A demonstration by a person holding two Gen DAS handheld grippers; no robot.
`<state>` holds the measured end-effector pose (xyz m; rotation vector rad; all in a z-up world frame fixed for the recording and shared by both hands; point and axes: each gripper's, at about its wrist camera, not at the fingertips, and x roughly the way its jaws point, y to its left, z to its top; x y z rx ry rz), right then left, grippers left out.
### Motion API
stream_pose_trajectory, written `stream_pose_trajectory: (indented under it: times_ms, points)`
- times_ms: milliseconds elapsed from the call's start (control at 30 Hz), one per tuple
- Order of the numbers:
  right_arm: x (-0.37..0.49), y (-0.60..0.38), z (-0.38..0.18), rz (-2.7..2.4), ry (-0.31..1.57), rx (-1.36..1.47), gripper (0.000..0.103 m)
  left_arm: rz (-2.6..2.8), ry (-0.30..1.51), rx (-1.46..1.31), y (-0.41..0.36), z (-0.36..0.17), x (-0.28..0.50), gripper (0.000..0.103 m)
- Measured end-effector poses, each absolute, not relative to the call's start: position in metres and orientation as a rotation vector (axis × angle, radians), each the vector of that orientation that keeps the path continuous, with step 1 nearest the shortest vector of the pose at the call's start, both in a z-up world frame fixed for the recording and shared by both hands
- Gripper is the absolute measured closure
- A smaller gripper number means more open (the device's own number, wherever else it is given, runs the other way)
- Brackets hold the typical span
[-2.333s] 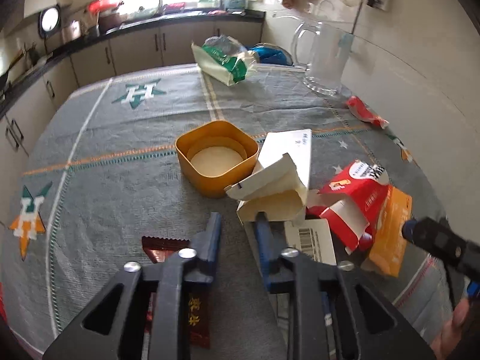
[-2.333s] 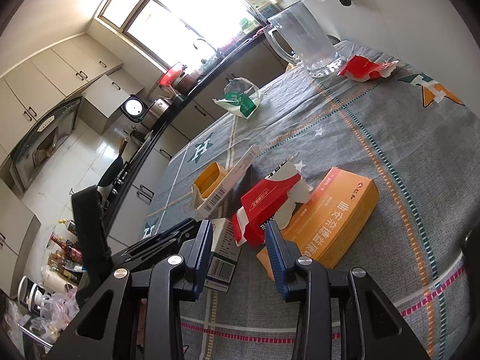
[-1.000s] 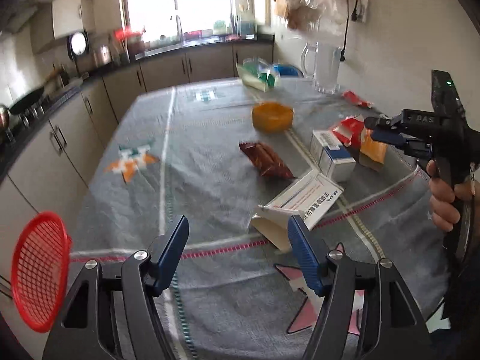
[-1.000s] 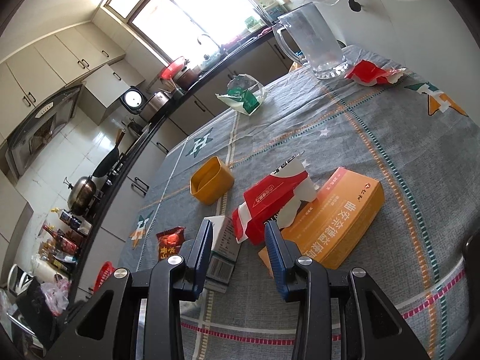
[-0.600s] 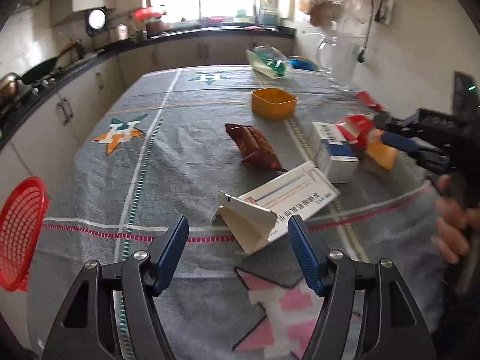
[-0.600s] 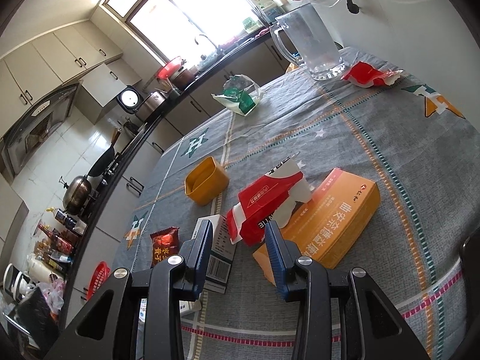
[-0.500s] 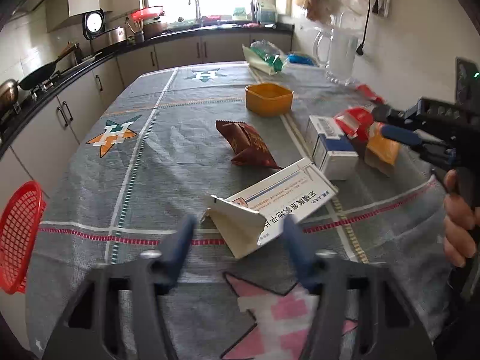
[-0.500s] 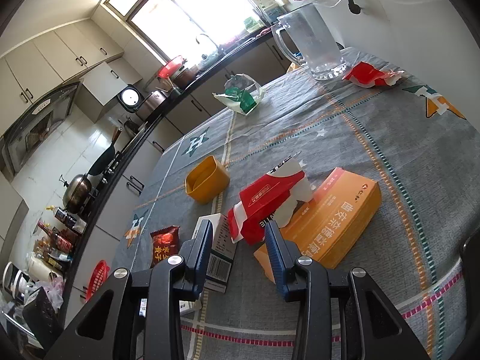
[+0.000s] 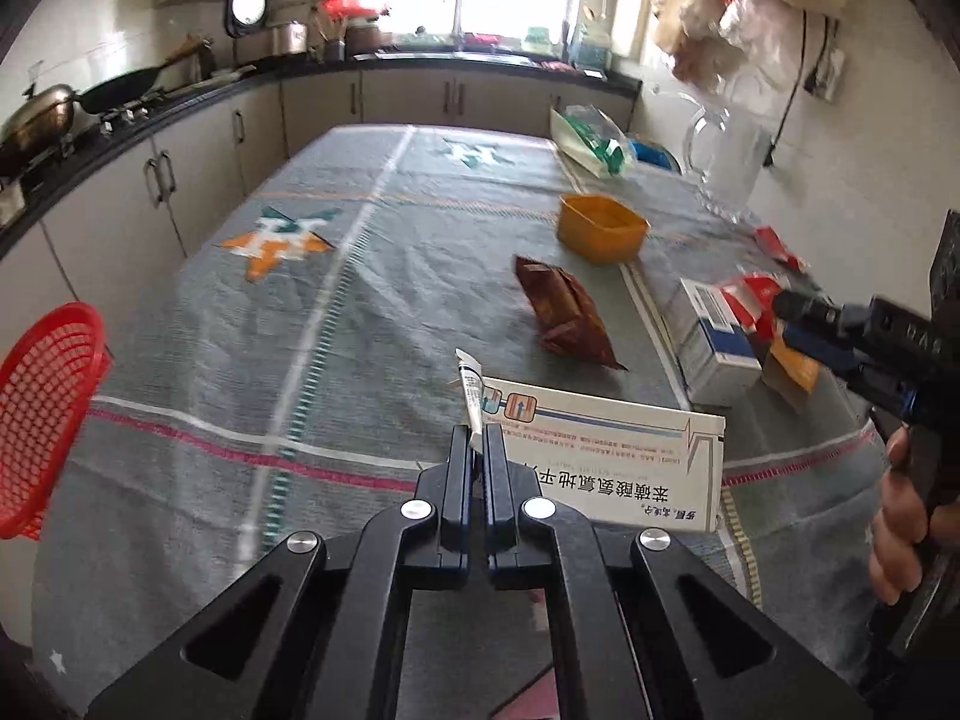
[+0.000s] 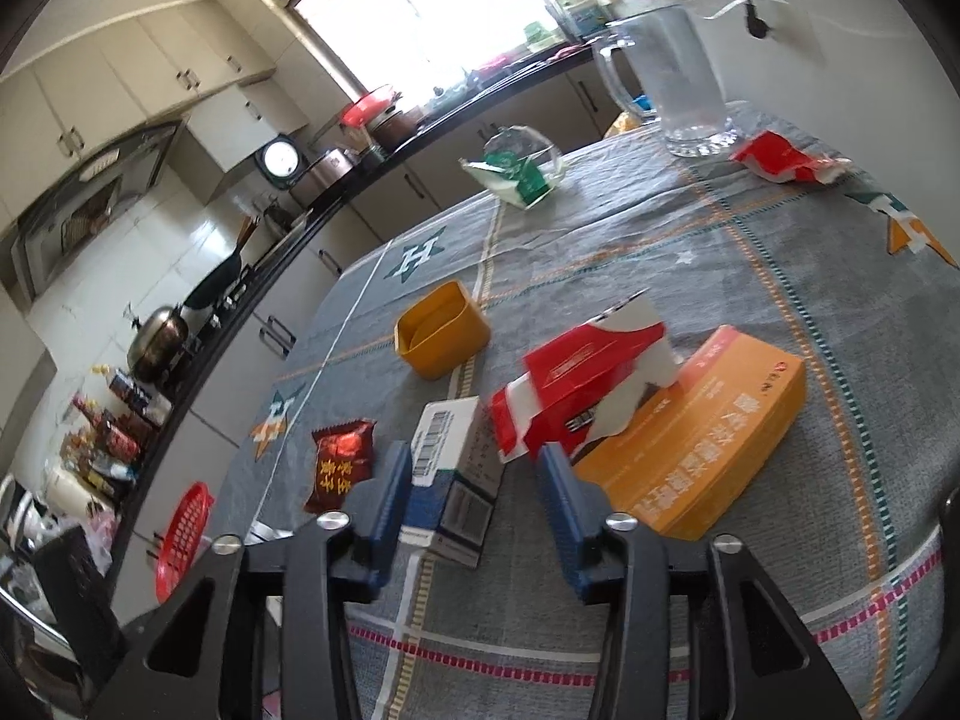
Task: Collect trash
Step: 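Grasp the blue-and-white medicine box with the right gripper while the left gripper holds its box, then carry both medicine boxes over the red basket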
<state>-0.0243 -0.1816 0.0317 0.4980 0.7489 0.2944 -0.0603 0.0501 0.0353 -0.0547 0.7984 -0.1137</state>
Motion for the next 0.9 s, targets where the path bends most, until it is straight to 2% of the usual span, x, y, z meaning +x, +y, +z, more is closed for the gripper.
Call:
stream_pose_trajectory:
  times_ms: [467, 633, 900]
  points:
    - [0.000, -0.104, 0.016, 0.152, 0.904, 0.201, 0.050, 0.015, 0.635, -0.044, 0.107, 0.065, -0.103, 0.100]
    - [-0.001, -0.111, 0.014, 0.106, 0.890, 0.206, 0.062, 0.034, 0.625, -0.058, 0.128, 0.065, -0.112, 0.100]
    - [-0.031, -0.102, 0.034, 0.191, 0.831, 0.264, 0.065, 0.039, 0.608, -0.095, 0.143, 0.067, -0.120, 0.100]
